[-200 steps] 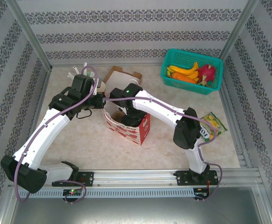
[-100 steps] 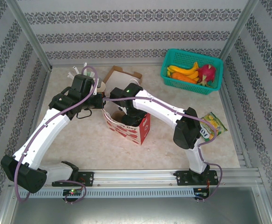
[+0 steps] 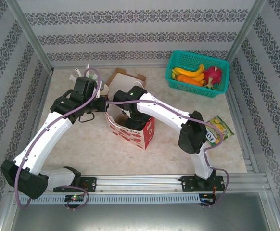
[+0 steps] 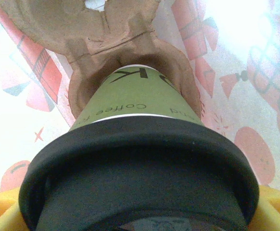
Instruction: Pack the takeout coffee
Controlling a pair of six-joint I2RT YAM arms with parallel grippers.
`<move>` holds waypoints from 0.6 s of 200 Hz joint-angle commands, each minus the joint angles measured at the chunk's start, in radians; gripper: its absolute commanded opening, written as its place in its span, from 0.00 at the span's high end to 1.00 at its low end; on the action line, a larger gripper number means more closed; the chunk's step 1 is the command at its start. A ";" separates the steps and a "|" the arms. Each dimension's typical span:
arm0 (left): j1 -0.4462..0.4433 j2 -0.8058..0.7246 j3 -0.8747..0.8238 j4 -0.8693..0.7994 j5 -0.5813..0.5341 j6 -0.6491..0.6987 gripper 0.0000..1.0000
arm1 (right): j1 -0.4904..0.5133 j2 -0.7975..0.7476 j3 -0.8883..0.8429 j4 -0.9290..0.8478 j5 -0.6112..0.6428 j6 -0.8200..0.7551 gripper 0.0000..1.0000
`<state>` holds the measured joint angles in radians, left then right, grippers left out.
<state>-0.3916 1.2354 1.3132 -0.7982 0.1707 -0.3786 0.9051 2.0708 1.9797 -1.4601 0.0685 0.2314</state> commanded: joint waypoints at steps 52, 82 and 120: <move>-0.006 0.004 0.017 0.016 0.003 0.010 1.00 | -0.008 -0.016 -0.026 0.017 -0.011 -0.001 0.48; -0.006 0.005 0.017 0.019 0.003 0.012 1.00 | -0.011 -0.011 -0.058 0.032 -0.018 -0.003 0.48; -0.006 0.004 0.018 0.016 0.003 0.012 1.00 | -0.014 -0.005 -0.084 0.052 -0.026 -0.001 0.48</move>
<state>-0.3916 1.2354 1.3132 -0.7986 0.1707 -0.3786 0.9024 2.0708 1.9217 -1.4181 0.0608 0.2314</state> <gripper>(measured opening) 0.050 0.819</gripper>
